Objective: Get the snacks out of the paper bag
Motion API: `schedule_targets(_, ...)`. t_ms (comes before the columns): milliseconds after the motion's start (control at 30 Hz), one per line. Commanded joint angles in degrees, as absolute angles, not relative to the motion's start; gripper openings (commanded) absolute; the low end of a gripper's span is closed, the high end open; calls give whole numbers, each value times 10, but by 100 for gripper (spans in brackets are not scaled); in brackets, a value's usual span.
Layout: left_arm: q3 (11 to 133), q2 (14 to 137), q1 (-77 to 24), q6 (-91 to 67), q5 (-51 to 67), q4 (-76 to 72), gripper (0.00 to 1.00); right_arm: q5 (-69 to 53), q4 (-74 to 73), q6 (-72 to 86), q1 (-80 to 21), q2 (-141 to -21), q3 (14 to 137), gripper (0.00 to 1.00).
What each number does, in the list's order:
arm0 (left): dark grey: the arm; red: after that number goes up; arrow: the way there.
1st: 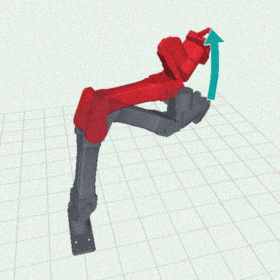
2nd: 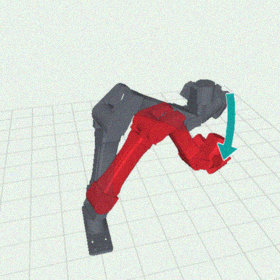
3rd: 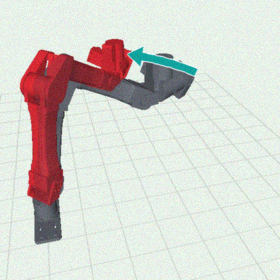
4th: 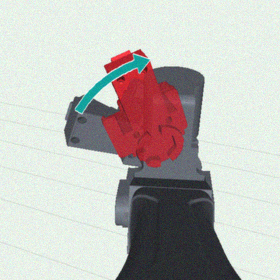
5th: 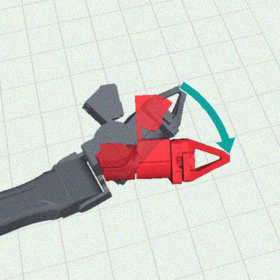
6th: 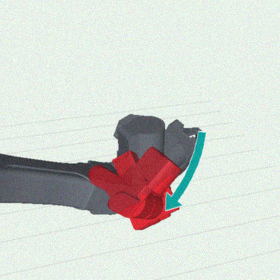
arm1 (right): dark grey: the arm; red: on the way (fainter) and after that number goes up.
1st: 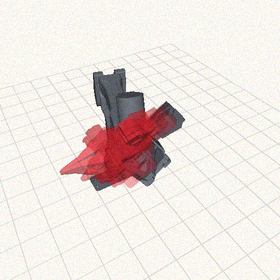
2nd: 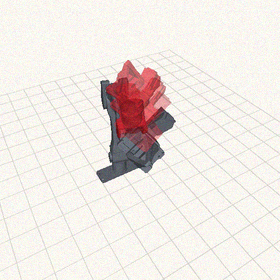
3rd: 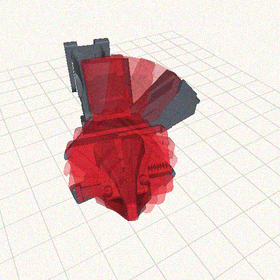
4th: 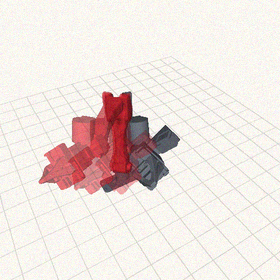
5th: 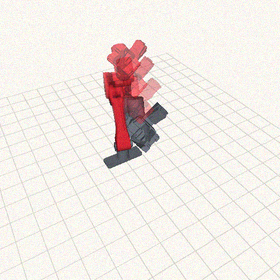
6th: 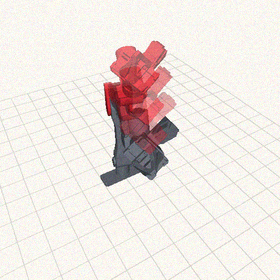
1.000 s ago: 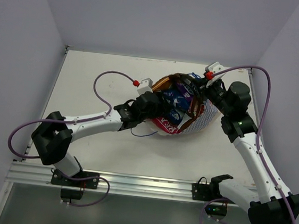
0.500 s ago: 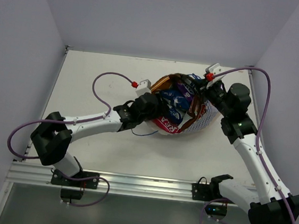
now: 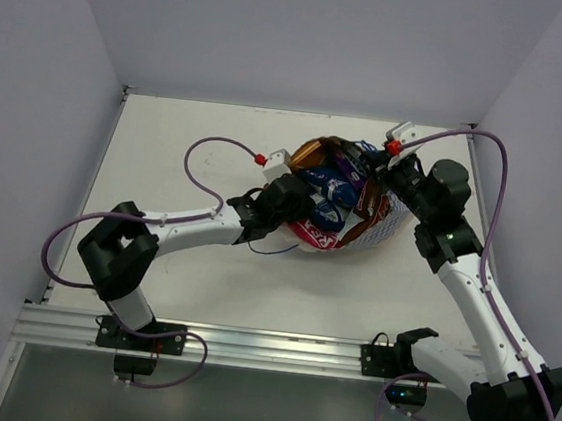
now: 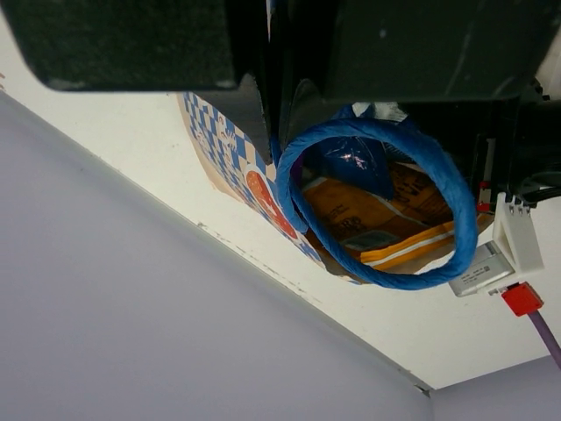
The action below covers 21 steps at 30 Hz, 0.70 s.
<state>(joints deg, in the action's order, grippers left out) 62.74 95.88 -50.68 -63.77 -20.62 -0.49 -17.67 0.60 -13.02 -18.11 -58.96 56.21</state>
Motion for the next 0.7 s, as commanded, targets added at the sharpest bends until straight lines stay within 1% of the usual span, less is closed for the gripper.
schedule_targets(0,642,936,-508,-636,-226,-16,10,-174,34,-124,-184,-570,553,0)
schedule_targets(33,643,913,-508,-630,-228,-10,0,-163,36,-125,-184,-570,548,0)
schedule_targets(300,709,770,-508,-504,-209,61,0,-101,45,-128,-184,-573,534,0)
schedule_targets(467,728,681,-508,-459,-197,148,0,-69,49,-138,-184,-568,527,0)
schedule_targets(567,754,636,-505,-405,-214,206,0,-48,49,-145,-184,-562,527,0)
schedule_targets(667,752,594,-485,-355,-293,242,0,-37,49,-146,-184,-556,527,0)
